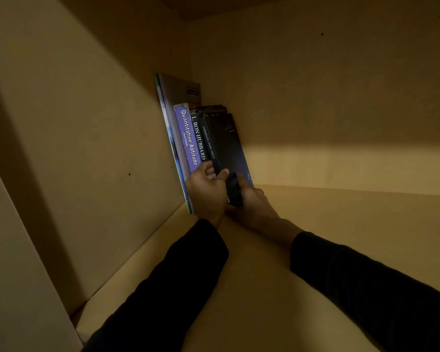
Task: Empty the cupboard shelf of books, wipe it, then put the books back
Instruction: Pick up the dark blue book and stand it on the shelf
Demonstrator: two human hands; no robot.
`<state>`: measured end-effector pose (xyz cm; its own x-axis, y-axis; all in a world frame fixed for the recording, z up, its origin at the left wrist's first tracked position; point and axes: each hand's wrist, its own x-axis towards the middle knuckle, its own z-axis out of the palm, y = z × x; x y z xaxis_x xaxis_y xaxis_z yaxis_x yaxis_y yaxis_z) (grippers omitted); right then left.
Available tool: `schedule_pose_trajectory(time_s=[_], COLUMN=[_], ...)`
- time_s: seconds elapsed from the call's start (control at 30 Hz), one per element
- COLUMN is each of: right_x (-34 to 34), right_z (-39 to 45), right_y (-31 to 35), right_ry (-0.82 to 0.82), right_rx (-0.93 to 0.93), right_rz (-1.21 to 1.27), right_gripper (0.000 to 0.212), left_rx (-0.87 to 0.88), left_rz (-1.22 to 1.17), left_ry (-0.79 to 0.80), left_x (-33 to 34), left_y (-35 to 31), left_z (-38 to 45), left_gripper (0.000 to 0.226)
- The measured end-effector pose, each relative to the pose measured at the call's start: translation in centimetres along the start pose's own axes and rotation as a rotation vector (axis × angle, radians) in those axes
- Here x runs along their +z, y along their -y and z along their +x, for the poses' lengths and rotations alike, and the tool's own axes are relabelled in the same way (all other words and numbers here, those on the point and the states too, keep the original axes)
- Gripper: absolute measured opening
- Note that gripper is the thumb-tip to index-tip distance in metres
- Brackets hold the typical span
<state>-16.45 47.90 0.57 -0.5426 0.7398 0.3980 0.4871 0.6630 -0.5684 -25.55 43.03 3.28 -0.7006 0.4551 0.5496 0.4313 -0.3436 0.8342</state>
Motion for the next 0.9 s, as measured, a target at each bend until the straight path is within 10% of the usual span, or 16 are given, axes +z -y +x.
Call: schedule_pose_trajectory(time_s=[0.9], right_x=[1.6], right_z=[0.9], right_y=[0.2], right_ry=[0.006], right_rx=[0.023], right_rz=[-0.116], right_gripper=[0.089], left_rx=[0.181], left_rz=[0.153], left_ry=[-0.030], left_x=[-0.4], left_y=[0.2], left_z=[-0.7], left_gripper=[0.035])
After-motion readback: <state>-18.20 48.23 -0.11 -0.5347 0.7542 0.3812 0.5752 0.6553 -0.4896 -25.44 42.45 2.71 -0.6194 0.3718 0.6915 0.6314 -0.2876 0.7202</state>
